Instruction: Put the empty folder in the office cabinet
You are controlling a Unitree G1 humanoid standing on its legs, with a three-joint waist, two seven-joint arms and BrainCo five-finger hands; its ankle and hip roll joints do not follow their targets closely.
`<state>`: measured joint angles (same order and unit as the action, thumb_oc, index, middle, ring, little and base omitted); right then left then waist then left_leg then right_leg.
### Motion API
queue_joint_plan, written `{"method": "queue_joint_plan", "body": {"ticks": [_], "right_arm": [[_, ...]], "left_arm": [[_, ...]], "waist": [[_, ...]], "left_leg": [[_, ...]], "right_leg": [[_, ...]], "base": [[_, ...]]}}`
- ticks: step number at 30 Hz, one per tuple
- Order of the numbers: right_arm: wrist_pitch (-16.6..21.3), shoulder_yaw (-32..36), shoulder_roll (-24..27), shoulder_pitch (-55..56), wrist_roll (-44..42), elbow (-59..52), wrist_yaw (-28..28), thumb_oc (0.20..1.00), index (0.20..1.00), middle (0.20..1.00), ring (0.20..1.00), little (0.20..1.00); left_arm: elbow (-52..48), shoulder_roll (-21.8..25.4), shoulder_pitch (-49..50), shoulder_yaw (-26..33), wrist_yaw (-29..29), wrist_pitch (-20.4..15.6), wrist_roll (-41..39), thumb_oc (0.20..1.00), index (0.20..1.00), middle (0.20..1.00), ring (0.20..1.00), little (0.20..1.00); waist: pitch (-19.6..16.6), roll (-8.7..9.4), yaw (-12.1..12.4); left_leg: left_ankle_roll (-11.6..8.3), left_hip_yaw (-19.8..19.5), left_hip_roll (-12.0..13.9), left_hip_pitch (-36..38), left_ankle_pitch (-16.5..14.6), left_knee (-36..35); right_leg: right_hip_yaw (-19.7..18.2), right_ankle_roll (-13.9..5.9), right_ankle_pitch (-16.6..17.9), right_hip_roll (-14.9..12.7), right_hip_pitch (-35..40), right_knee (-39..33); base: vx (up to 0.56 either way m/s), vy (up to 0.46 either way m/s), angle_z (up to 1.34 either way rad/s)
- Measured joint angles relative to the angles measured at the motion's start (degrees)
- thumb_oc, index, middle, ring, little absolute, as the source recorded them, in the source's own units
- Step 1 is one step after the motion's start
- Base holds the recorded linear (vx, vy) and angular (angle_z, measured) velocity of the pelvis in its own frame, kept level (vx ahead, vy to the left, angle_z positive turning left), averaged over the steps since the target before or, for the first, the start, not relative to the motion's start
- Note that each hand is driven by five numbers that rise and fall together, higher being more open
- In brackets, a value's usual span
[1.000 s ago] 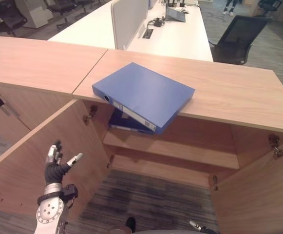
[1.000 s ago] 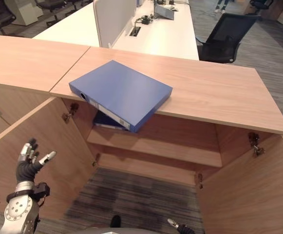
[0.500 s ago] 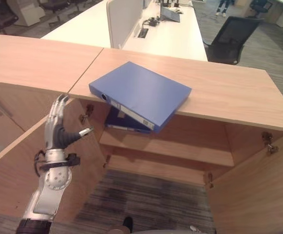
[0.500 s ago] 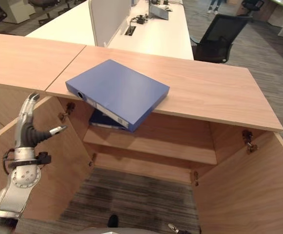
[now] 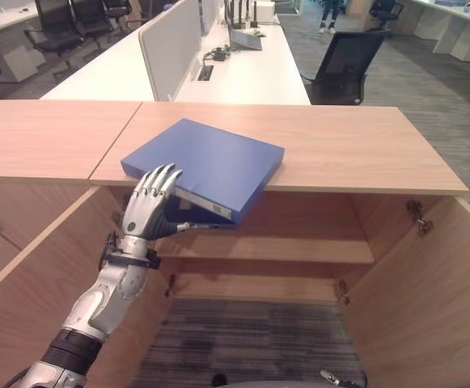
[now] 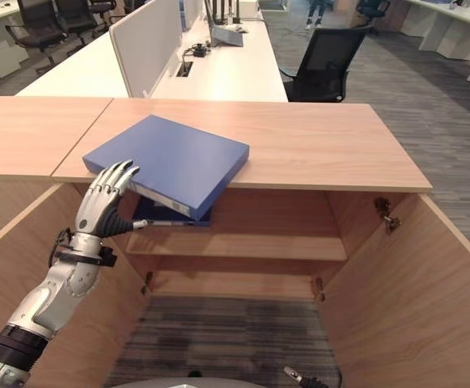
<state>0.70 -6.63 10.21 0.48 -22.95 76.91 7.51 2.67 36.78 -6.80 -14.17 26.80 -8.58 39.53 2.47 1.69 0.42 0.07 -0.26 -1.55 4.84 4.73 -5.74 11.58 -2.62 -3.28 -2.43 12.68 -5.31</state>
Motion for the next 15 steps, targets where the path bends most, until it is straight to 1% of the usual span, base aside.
{"method": "queue_joint_plan", "body": {"ticks": [2, 5, 8, 10, 15], "right_arm": [[0.02, 0.01, 0.02, 0.05, 0.01, 0.00, 0.04, 1.000, 1.000, 1.000, 1.000, 1.000], [-0.01, 0.04, 0.01, 0.53, 0.02, 0.08, 0.14, 1.000, 1.000, 1.000, 1.000, 1.000], [-0.01, 0.05, 0.03, 0.57, 0.02, 0.10, 0.24, 1.000, 1.000, 1.000, 1.000, 1.000], [-0.04, 0.02, 0.03, 0.64, 0.02, 0.24, 0.25, 1.000, 1.000, 1.000, 1.000, 1.000], [-0.06, 0.00, 0.08, 0.97, 0.04, 0.27, 0.25, 1.000, 1.000, 1.000, 1.000, 1.000]], "left_arm": [[0.18, 0.01, -0.04, 0.00, 0.02, 0.29, 0.39, 1.000, 1.000, 1.000, 1.000, 1.000], [2.83, 0.07, -0.93, -1.96, 0.01, 1.68, 2.57, 1.000, 1.000, 1.000, 1.000, 1.000], [2.93, 0.07, -0.97, -2.99, 0.00, 1.84, 2.86, 1.000, 1.000, 1.000, 1.000, 1.000], [3.58, 0.11, -1.59, -4.40, -0.10, 1.95, 4.71, 1.000, 1.000, 1.000, 1.000, 1.000], [5.71, 0.10, -2.84, -6.60, -0.35, 2.22, 5.25, 1.000, 1.000, 1.000, 1.000, 1.000]], "waist": [[-0.46, 0.20, -0.09], [-1.33, 0.36, -0.12], [-1.46, 0.44, -0.12], [-1.55, 0.33, -0.05], [-1.68, 0.16, -0.66]], "left_leg": [[0.00, 0.07, 0.01, 0.03, 0.00, 0.01], [0.00, 0.38, 0.03, 0.04, 0.00, -0.05], [0.01, 0.91, 0.16, 0.05, 0.00, -0.05], [0.02, 1.26, 0.22, 0.06, 0.00, -0.05], [0.03, 1.41, 0.25, 0.14, 0.02, -0.05]], "right_leg": [[-0.07, 0.00, 0.00, 0.00, -0.01, 0.00], [-0.31, -0.02, 0.02, -0.03, -0.08, 0.00], [-0.86, -0.07, 0.10, 0.01, -0.30, -0.01], [-1.23, -0.17, 0.21, 0.01, -0.40, -0.01], [-1.42, -0.19, 0.29, 0.01, -0.43, -0.01]], "base": [[0.00, 0.000, 0.00], [0.00, 0.002, -0.04], [-0.01, 0.001, -0.10], [0.00, 0.001, -0.09], [0.00, 0.001, -0.01]]}}
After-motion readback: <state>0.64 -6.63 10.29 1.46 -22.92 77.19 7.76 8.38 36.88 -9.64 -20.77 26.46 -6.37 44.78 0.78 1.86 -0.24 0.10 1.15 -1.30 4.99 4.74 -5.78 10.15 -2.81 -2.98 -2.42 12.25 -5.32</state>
